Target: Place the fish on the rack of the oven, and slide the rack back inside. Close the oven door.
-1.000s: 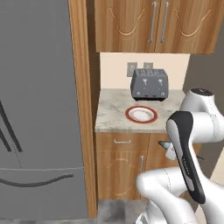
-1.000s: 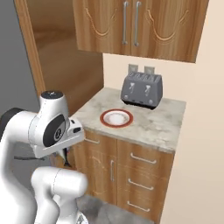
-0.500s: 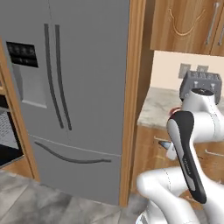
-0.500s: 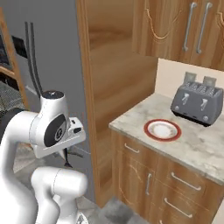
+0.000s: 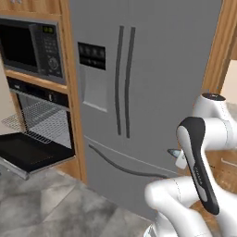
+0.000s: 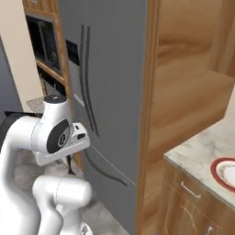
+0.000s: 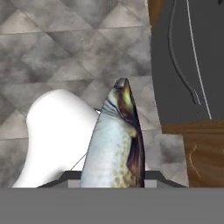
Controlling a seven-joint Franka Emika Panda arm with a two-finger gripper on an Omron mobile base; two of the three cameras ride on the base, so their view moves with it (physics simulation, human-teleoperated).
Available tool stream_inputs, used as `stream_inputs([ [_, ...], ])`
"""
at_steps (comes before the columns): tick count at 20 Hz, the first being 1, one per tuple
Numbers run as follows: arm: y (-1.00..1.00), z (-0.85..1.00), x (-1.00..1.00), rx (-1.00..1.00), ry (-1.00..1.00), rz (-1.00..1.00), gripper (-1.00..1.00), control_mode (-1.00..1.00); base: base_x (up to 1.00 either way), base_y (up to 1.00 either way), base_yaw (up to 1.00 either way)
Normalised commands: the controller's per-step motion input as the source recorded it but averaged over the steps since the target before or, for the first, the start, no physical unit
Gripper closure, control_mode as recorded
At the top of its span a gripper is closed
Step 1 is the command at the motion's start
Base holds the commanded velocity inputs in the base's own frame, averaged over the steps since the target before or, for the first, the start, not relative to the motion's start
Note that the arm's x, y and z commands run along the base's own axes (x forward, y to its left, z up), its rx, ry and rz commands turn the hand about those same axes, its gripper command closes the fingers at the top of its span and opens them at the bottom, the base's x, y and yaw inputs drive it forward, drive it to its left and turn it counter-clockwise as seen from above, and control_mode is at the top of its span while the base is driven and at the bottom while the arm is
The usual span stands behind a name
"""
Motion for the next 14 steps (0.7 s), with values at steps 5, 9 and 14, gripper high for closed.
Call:
stream_inputs([
  [5, 0.0, 0.0, 0.0, 0.0, 0.0, 0.0, 1.0, 1.0, 0.58, 0.72, 0.33],
  [9, 0.0, 0.0, 0.0, 0.0, 0.0, 0.0, 1.0, 1.0, 0.53, 0.68, 0.32],
  [14, 0.0, 0.0, 0.0, 0.0, 0.0, 0.0, 1.0, 1.0, 0.4, 0.62, 0.3],
])
